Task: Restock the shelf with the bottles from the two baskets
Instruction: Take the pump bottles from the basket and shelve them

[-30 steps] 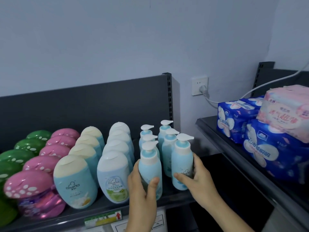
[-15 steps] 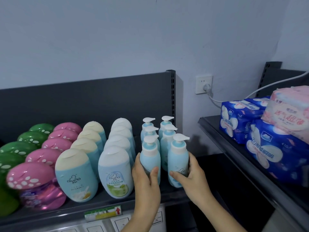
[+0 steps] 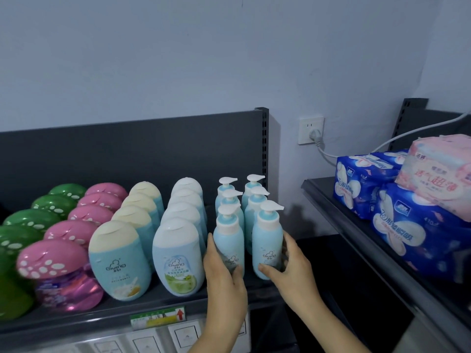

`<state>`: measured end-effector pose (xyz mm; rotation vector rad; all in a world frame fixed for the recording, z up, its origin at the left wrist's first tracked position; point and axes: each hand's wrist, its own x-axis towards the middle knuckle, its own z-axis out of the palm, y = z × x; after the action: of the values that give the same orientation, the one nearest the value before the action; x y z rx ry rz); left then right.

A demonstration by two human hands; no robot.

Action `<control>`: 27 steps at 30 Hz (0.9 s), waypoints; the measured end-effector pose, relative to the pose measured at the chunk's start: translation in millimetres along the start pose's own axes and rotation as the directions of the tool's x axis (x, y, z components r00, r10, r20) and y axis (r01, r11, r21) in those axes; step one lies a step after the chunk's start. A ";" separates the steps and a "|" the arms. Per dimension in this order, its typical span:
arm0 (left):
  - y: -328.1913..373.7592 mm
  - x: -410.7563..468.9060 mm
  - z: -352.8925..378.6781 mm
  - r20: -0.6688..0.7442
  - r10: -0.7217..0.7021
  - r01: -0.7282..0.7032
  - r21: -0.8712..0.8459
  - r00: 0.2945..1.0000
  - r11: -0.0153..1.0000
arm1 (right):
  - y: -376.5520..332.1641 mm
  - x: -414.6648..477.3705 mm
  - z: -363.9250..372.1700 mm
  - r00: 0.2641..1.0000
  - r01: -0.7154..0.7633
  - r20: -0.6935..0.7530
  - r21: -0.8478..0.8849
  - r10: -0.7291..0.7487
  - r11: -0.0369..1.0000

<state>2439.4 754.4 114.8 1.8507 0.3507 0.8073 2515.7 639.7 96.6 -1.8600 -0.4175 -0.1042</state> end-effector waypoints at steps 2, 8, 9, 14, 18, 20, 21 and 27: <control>0.7 -1.2 -0.7 0.011 0.016 -0.016 -0.005 1.000 1.000 | 3.8 0.7 -0.8 1.000 -0.013 0.013 -0.037 0.013 0.999; -5.7 5.6 2.2 0.010 0.023 -0.023 0.076 1.000 0.997 | 5.2 5.7 -1.2 0.999 -0.002 0.037 -0.068 0.005 0.998; -6.9 6.0 2.3 0.012 0.014 -0.015 0.089 1.000 0.996 | 5.3 5.7 -0.9 0.999 -0.003 0.038 -0.068 0.006 0.998; -5.2 0.1 -0.2 0.017 0.073 -0.074 0.096 0.997 0.993 | 3.2 -0.3 0.2 1.000 -0.015 0.002 -0.088 0.015 0.996; -4.9 -27.0 -10.6 0.053 0.168 -0.174 0.133 0.984 0.976 | -9.2 -20.9 0.4 0.979 0.018 -0.203 -0.087 -0.035 0.996; -13.8 -47.9 -22.3 0.082 0.176 -0.189 0.182 0.981 0.965 | -13.1 -40.4 4.1 0.950 0.085 -0.292 -0.089 -0.107 0.992; -20.4 -57.4 -31.3 0.110 0.180 -0.200 0.212 0.977 0.957 | -13.0 -50.6 7.4 0.944 0.107 -0.299 -0.118 -0.138 0.987; -69.8 -70.9 -129.6 0.292 0.310 -0.426 0.609 0.905 0.669 | -13.9 -92.3 40.8 0.961 0.211 -0.101 -0.345 -0.259 0.915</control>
<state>2309.3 833.8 56.2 2.7172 0.1534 0.8540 2419.5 660.2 70.2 -2.1078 -0.5481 -0.4984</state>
